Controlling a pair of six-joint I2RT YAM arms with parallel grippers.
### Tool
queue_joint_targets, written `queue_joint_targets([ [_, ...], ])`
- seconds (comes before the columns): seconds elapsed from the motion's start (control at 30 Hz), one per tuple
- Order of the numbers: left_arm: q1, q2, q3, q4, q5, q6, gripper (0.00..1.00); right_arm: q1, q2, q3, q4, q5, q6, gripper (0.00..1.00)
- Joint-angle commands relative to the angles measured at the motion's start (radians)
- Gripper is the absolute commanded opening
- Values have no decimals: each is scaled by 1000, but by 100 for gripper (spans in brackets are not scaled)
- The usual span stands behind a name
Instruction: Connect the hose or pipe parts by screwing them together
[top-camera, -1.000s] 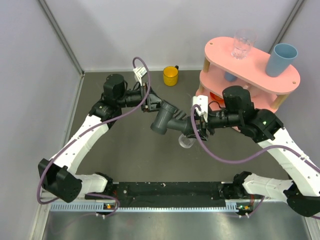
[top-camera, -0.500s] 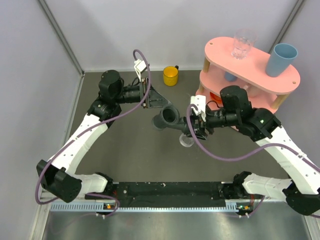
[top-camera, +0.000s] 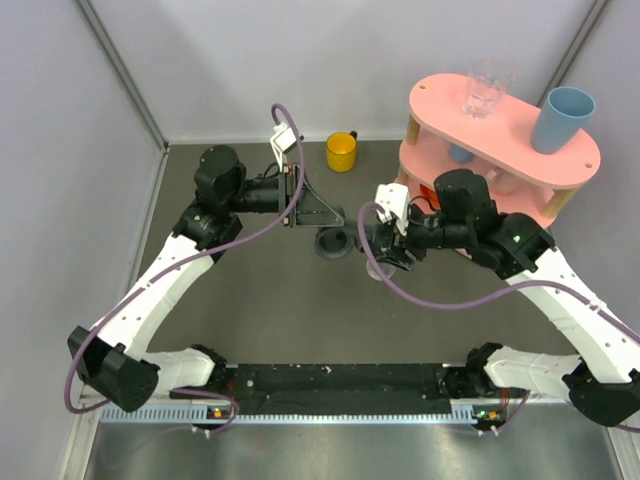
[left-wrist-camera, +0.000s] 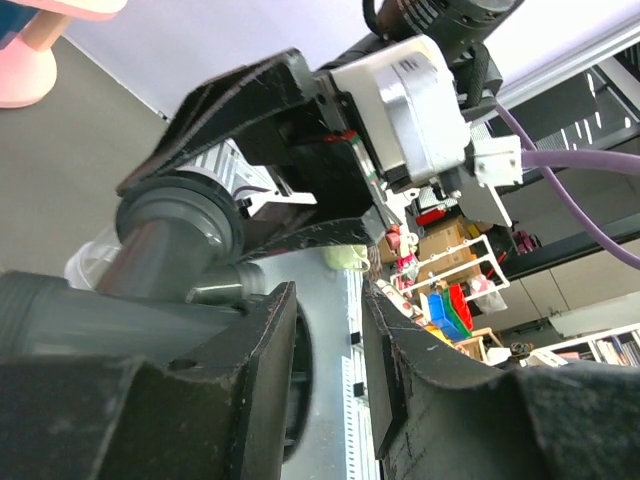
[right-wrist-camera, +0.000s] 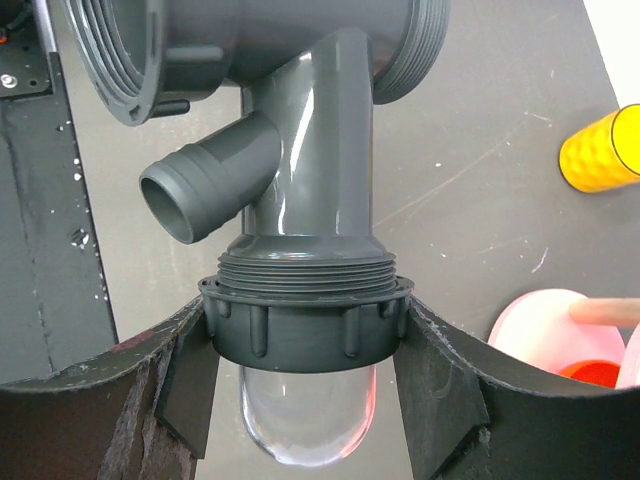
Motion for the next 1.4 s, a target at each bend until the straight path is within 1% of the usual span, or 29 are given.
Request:
queue_joint_targets([
  [0.0, -25, -65, -37, 58, 8, 21, 37, 1, 7, 45, 99, 67, 24, 0],
  [0.27, -49, -99, -106, 50, -7, 39, 37, -14, 16, 58, 142, 70, 64, 0],
  [0.43, -51, -112, -138, -23, -33, 96, 37, -22, 19, 68, 159, 63, 68, 0],
  [0.67, -51, -102, -143, -161, -114, 212, 34, -24, -16, 49, 201, -5, 55, 0],
  [0.93, -51, -88, -161, -180, -156, 226, 35, -37, -22, 49, 226, 27, 68, 0],
  [1.0, -51, -96, -152, -169, -156, 212, 38, -41, -28, 35, 231, 38, 56, 0],
  [1.07, -49, -109, -131, -146, -154, 148, 52, -42, -40, 2, 241, 58, 0, 0],
  [1.1, -49, -126, -124, -110, -159, 118, 58, -42, -53, -10, 243, 61, -25, 0],
  [1.13, -48, -135, -118, -100, -169, 57, 62, -42, -57, -18, 242, 69, -48, 0],
  [1.17, -40, -142, -100, -98, -180, 27, 68, -42, -60, -24, 240, 75, -80, 0],
  [1.23, -29, -152, -78, -85, -173, -39, 73, -42, -69, -32, 238, 83, -131, 0],
  [1.27, -22, -154, -40, -118, -192, -41, 76, -42, -74, -40, 235, 81, -149, 0],
  [1.3, -13, -151, -17, -210, -203, -36, 76, -42, -82, -47, 237, 81, -166, 0],
  [1.37, 14, -154, 38, -279, -222, -19, 76, -44, -106, -73, 254, 87, -212, 0],
])
